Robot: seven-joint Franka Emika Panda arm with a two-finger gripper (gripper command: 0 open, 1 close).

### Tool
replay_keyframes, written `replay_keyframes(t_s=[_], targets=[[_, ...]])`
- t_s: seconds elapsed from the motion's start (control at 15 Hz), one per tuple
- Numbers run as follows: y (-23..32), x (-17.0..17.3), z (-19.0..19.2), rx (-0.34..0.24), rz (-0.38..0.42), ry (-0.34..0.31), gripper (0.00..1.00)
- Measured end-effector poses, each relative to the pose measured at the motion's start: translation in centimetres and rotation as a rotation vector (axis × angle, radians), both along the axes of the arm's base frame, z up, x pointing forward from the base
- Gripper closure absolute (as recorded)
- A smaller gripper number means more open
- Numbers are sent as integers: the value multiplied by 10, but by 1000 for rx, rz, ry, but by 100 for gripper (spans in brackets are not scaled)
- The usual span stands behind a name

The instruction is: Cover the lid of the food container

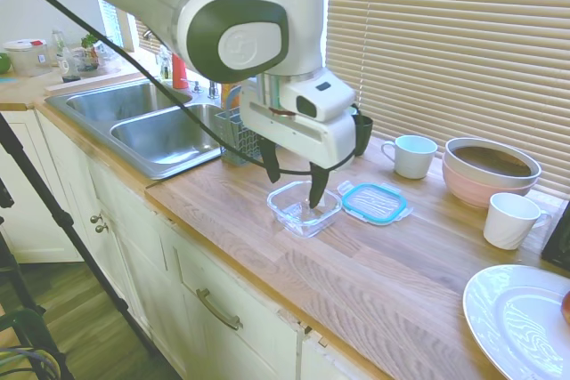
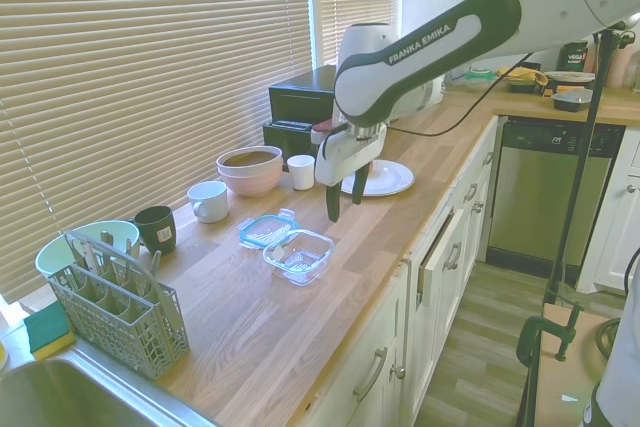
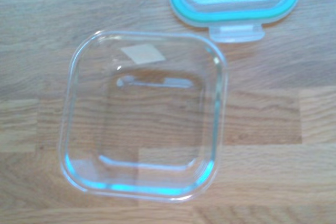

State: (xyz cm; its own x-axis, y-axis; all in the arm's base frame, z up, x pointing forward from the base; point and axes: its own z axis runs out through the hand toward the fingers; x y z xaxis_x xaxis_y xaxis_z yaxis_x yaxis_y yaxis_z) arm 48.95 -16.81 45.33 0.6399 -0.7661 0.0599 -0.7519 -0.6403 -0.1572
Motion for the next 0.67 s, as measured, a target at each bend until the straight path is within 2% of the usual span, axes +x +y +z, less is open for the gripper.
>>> replay_keyframes(t_s=[0.33, 0.67], targets=[[-69, 50, 4, 30, 52, 21, 0], [-114, 108, 1, 58, 124, 25, 0]])
